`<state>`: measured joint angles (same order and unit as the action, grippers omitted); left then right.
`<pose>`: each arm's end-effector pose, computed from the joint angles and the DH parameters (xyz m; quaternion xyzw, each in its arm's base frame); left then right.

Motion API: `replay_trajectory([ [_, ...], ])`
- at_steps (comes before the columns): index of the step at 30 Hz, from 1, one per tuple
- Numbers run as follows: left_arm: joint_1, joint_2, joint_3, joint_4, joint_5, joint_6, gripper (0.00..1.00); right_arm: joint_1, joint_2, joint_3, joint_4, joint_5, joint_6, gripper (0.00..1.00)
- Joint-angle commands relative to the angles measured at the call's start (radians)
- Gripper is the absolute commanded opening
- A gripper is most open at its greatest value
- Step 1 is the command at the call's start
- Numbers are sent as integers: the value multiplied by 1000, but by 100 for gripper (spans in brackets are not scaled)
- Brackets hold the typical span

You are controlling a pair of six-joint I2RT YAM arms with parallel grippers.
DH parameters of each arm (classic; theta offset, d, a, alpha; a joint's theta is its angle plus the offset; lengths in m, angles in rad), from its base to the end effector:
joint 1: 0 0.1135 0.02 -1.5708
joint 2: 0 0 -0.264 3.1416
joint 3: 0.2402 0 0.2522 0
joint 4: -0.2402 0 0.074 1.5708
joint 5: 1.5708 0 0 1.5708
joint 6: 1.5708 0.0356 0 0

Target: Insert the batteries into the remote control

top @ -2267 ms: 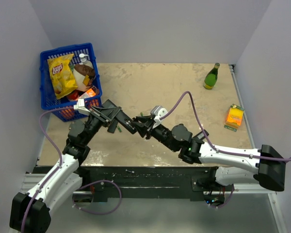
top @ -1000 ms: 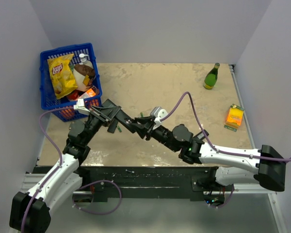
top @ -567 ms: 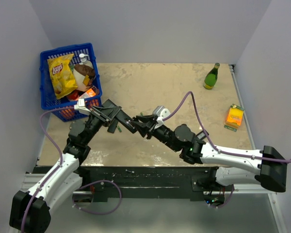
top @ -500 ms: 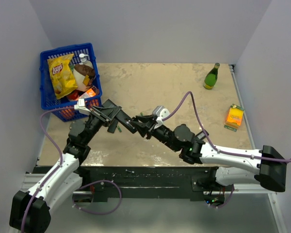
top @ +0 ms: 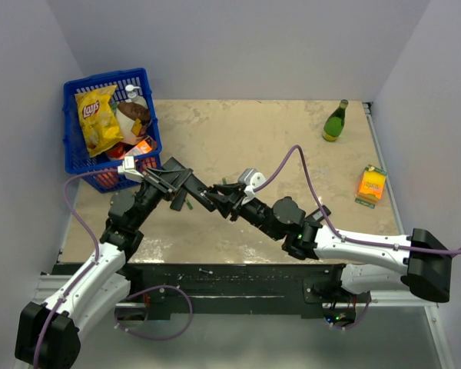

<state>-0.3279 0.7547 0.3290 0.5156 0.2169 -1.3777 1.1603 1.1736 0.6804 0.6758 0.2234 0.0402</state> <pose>0.1716 -0.0665 0.2576 -0.2669 0.6204 -0.6007 0.4278 0.1146 0.2435 0.3136 -0.2651 0.5841 0.3726 0.6706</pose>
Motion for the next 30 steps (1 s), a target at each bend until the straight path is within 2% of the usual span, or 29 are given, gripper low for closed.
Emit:
replay_trajectory([
  [1,-3,-15,22,70,27,-35,0,2,-8,4,62,21,-25,0],
  [16,-7,-26,39,63,26,-52,0,4,17,-8,82,-1,-19,0],
  [30,-5,1,10,50,1,-15,0,4,-57,13,24,5,-34,0],
])
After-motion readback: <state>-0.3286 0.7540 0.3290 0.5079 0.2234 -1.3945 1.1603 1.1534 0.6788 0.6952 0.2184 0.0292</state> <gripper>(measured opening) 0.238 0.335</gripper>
